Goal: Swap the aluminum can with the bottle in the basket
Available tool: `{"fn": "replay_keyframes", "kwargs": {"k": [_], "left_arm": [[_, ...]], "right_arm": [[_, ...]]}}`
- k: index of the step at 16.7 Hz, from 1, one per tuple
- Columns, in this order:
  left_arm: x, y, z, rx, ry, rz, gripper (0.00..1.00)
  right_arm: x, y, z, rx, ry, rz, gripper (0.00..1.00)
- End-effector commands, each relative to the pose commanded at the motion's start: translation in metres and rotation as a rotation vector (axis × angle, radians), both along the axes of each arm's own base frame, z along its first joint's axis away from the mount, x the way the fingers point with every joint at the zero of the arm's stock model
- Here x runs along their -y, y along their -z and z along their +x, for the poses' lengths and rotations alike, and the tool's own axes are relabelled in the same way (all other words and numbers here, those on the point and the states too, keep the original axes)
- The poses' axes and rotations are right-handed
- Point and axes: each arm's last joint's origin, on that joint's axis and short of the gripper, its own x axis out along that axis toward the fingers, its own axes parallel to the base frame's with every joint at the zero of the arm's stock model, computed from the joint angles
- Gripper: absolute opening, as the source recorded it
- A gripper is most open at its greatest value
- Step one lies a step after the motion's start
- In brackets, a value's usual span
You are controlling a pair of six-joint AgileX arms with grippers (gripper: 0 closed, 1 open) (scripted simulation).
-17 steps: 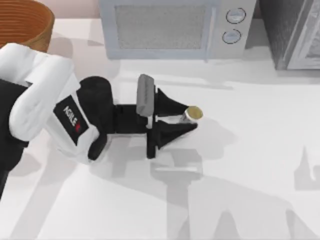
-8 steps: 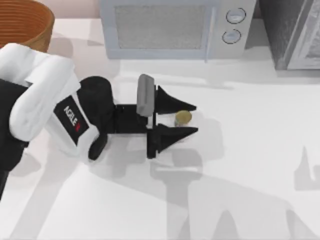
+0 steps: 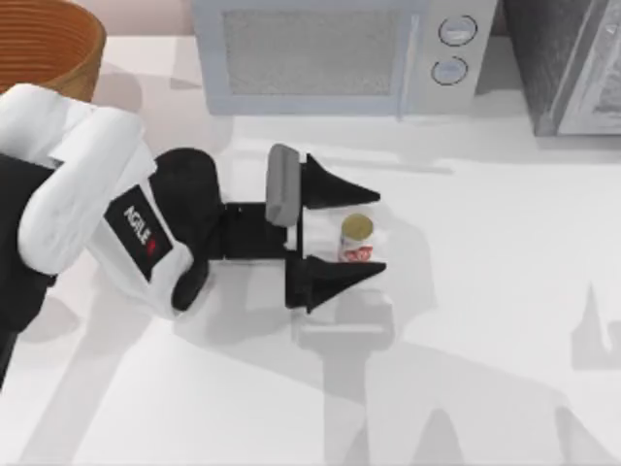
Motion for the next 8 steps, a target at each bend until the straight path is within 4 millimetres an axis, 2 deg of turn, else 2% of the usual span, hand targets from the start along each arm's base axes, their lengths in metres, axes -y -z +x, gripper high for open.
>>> {"fn": "replay_keyframes", "kwargs": {"k": [5,8], "left_arm": [[-0.004,-0.002,0.001,-0.011,-0.016,0.003,1.00],[-0.021,-0.019,0.001,-0.072,-0.118,0.025,1.00]], "right_arm": [[0.000,0.000,0.000,0.000,0.000,0.000,1.00],[0.000,0.000,0.000,0.000,0.000,0.000,1.00]]}}
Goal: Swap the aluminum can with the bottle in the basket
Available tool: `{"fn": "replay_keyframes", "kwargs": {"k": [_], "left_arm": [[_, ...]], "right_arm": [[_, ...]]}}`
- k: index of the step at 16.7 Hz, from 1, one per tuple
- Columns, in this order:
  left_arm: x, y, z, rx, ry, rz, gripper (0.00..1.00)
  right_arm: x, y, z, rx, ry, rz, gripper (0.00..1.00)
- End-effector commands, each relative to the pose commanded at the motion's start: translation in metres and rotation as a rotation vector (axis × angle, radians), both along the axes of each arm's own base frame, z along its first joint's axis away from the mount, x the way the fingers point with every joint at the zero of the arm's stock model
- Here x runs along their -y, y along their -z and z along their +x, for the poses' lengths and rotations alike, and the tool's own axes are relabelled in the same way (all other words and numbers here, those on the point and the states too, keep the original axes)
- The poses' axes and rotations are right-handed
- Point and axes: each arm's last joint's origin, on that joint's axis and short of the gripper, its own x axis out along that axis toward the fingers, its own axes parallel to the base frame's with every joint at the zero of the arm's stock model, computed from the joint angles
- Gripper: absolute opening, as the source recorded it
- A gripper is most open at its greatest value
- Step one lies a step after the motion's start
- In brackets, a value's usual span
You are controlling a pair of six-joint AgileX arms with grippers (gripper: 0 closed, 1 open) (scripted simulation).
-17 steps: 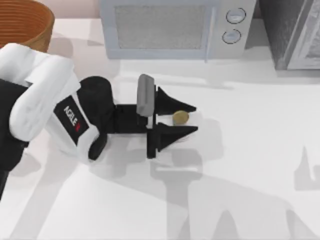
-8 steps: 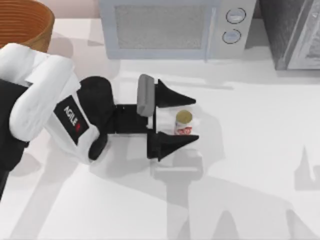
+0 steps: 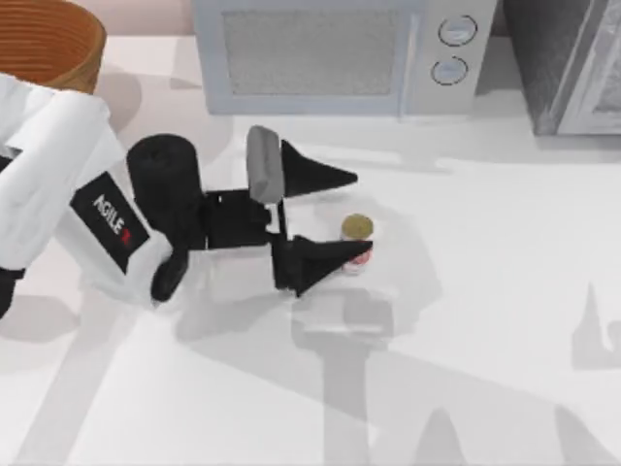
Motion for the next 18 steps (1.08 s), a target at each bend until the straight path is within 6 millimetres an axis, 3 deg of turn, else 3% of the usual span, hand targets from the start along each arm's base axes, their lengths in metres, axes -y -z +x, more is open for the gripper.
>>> {"fn": "replay_keyframes", "kwargs": {"k": [3,6,8,11,14,18], "left_arm": [[-0.027,-0.040,-0.004,-0.045,-0.165,0.025,1.00],[-0.059,-0.098,-0.023,-0.050,-0.368,0.045,1.00],[-0.083,-0.139,-0.049,-0.032,-0.516,0.052,1.00],[-0.115,-0.187,-0.106,0.010,-0.741,0.053,1.00],[-0.139,-0.205,-0.172,0.057,-0.956,0.043,1.00],[-0.157,-0.186,-0.239,0.099,-1.200,0.025,1.00]], "right_arm": [[0.000,0.000,0.000,0.000,0.000,0.000,1.00],[0.000,0.000,0.000,0.000,0.000,0.000,1.00],[0.000,0.000,0.000,0.000,0.000,0.000,1.00],[0.000,0.000,0.000,0.000,0.000,0.000,1.00],[0.000,0.000,0.000,0.000,0.000,0.000,1.00],[0.000,0.000,0.000,0.000,0.000,0.000,1.00]]}}
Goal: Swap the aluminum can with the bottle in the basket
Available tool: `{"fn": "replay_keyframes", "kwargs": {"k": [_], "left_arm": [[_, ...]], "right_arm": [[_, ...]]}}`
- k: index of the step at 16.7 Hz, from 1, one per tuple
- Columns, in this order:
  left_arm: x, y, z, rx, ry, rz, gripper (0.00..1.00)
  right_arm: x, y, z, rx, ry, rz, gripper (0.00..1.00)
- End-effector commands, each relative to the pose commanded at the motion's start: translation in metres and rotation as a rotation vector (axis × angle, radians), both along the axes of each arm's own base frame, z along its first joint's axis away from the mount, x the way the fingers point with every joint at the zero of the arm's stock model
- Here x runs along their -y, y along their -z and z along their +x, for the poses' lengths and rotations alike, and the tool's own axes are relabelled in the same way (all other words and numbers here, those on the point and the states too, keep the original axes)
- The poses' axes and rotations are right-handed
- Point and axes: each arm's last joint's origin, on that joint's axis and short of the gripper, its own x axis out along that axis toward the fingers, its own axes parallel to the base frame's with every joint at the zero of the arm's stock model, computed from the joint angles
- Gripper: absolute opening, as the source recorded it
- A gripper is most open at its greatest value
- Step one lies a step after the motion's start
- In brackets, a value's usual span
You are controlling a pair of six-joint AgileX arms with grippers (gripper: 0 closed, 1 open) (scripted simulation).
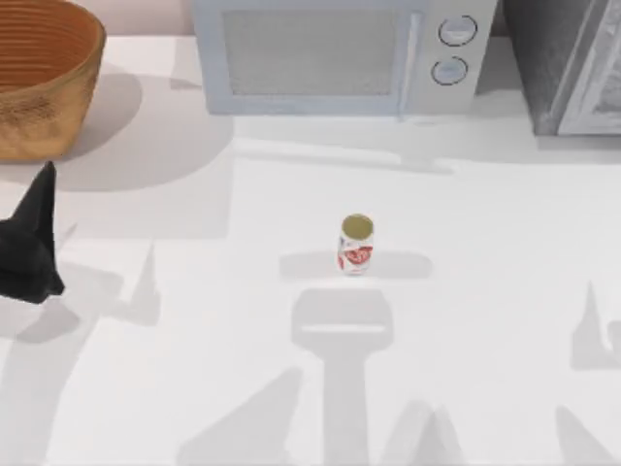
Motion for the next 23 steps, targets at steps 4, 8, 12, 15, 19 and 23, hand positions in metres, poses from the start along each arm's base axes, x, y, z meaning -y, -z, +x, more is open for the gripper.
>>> {"fn": "replay_keyframes", "kwargs": {"k": [4,8,12,15,19,23], "left_arm": [[-0.008,0.037,-0.029,0.001,-0.176,-0.008,1.00],[-0.012,0.062,-0.036,-0.015,-0.265,-0.013,1.00],[-0.012,0.064,-0.036,-0.016,-0.272,-0.013,1.00],[-0.012,0.063,-0.036,-0.015,-0.268,-0.013,1.00],[-0.018,0.063,-0.030,-0.021,-0.299,0.000,1.00],[-0.027,0.064,-0.014,-0.048,-0.306,0.017,1.00]], "right_arm": [[0.000,0.000,0.000,0.000,0.000,0.000,1.00],[0.000,0.000,0.000,0.000,0.000,0.000,1.00],[0.000,0.000,0.000,0.000,0.000,0.000,1.00],[0.000,0.000,0.000,0.000,0.000,0.000,1.00],[0.000,0.000,0.000,0.000,0.000,0.000,1.00],[0.000,0.000,0.000,0.000,0.000,0.000,1.00]]}}
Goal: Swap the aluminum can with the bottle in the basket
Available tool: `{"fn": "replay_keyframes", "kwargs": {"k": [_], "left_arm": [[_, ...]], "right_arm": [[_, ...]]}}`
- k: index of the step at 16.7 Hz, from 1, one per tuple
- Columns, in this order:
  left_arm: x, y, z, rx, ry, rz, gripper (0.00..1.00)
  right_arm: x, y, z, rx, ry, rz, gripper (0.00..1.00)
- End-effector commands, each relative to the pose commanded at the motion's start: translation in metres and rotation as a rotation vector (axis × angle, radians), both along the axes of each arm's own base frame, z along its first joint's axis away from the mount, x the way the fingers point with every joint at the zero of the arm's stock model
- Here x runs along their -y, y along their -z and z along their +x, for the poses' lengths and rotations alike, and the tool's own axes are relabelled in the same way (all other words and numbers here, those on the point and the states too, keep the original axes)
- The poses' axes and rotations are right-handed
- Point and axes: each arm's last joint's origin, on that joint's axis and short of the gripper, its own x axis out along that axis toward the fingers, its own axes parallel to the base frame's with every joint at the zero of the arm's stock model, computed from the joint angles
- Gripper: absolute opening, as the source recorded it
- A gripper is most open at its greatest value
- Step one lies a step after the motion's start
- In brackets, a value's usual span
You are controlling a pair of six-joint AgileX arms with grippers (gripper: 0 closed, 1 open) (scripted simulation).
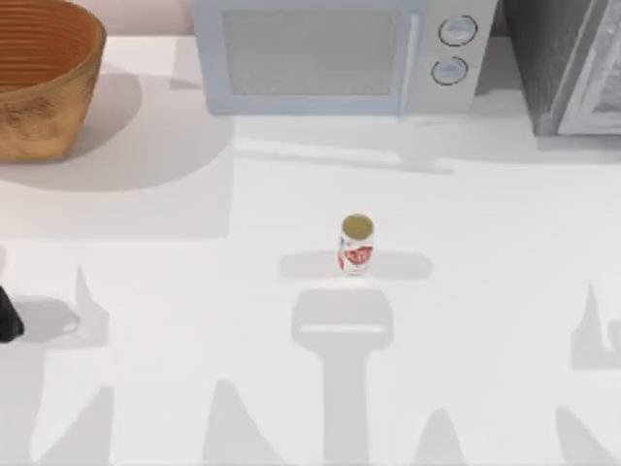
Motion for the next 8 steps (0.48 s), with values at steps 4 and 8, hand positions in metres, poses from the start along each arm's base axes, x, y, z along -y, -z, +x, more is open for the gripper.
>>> {"fn": "replay_keyframes", "kwargs": {"k": [4,8], "left_arm": [[-0.012,0.009,0.014,-0.047,-0.002,0.002,1.00],[-0.019,0.021,0.023,-0.086,0.054,0.001,1.00]], "right_arm": [[0.000,0.000,0.000,0.000,0.000,0.000,1.00],[0.000,0.000,0.000,0.000,0.000,0.000,1.00]]}}
